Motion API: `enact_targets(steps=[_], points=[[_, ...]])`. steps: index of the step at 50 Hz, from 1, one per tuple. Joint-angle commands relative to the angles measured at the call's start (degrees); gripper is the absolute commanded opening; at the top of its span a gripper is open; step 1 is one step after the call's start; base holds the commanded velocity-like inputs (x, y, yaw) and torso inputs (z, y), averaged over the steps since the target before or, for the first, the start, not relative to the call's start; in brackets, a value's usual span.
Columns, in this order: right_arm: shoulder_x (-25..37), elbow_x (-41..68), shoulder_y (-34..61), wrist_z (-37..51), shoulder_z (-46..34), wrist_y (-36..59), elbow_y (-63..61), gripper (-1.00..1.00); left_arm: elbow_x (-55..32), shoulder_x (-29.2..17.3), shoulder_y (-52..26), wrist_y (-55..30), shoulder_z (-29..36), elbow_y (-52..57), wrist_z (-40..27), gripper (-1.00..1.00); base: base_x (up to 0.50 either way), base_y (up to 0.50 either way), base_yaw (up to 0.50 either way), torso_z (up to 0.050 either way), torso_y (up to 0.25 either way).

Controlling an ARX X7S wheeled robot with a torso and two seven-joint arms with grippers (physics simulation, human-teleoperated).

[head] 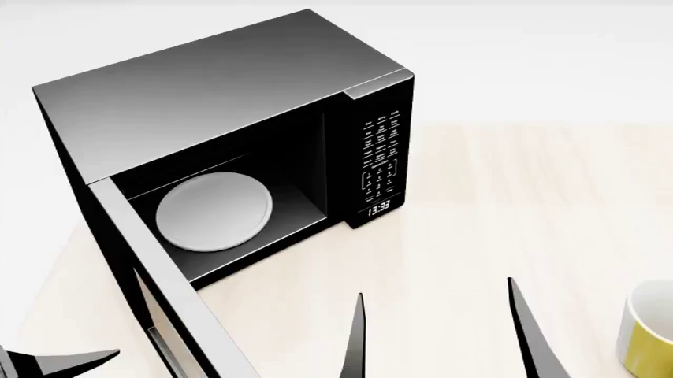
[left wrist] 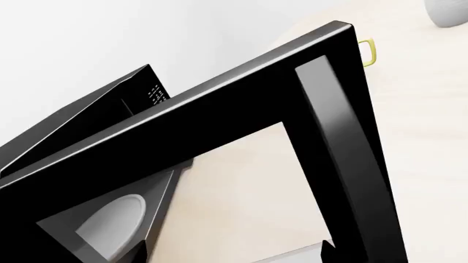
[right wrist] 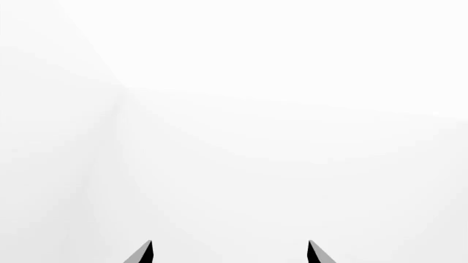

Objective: Close the microwave.

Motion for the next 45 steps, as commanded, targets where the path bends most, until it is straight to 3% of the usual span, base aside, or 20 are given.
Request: enact_targets(steps=[1, 45], points=[[-0.22, -0.44, 0.05, -0.30, 0.30, -0.11, 0.43, 1.00, 2.21, 2.84, -1.96, 2.30, 1.36, -4.11, 0.93, 1.00, 0.00, 0.00, 0.00, 0.000, 0.000], [0.79, -0.10, 0.40, 0.74, -1.16, 0.11, 1.60, 1.00, 5.37, 10.51, -9.20, 6.28, 3.17, -10.33, -2.93, 1.00, 0.00, 0.00, 0.00, 0.000, 0.000]])
